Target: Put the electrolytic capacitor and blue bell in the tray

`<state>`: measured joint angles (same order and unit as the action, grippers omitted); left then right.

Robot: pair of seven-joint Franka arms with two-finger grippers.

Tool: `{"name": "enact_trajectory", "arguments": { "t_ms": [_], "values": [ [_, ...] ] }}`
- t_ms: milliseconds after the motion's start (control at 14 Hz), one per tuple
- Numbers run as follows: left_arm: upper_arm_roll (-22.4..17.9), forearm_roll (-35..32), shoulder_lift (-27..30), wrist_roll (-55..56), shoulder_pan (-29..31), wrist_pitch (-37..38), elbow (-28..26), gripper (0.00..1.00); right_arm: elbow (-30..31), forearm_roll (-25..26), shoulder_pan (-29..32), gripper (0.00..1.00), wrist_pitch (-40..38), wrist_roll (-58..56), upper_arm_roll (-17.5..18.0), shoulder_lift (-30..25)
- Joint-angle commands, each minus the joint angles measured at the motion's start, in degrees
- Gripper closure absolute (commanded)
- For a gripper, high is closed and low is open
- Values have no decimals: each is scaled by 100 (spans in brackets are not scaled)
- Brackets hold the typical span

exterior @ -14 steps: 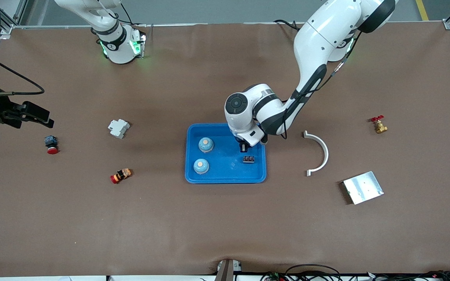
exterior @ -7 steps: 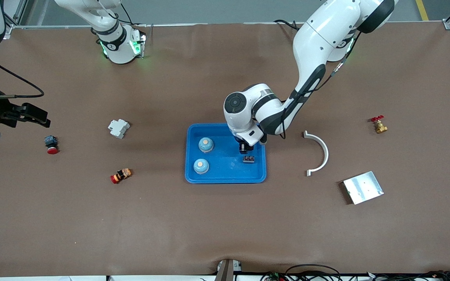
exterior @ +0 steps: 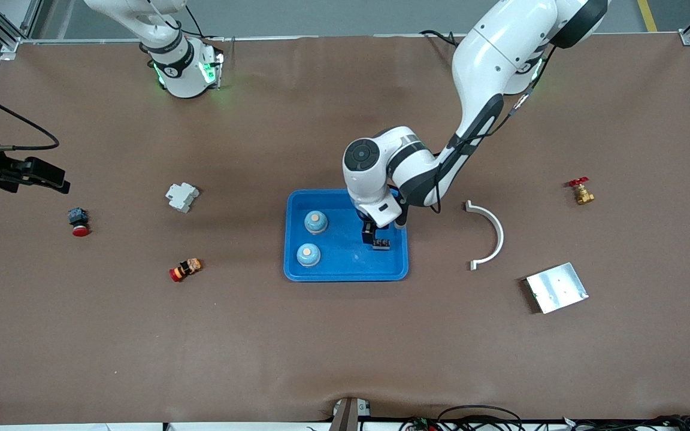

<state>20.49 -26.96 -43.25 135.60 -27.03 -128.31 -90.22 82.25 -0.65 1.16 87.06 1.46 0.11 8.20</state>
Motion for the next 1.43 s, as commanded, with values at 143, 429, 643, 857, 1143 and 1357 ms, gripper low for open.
{"name": "enact_trajectory", "arguments": {
  "t_ms": [143,429,643,857,1143,1357],
  "values": [
    [87,-2,272,-2060,57,60,40,0,28,109,139,0,-4,-67,121,-116],
    [96,-2,387,-3668,250,191,4,0,19,126,894,0,-13,-50,867,-134],
    [87,-2,536,-4749,400,323,4,0,45,171,903,0,-4,-58,868,-204],
    [87,-2,659,-5830,646,385,13,0,115,162,895,0,74,-59,886,-301],
    [96,-2,712,-7587,1094,394,39,0,386,179,939,0,381,-67,886,-511],
    [113,42,800,-9020,1576,386,57,0,704,188,1043,0,620,-24,886,-872]
  ]
}}
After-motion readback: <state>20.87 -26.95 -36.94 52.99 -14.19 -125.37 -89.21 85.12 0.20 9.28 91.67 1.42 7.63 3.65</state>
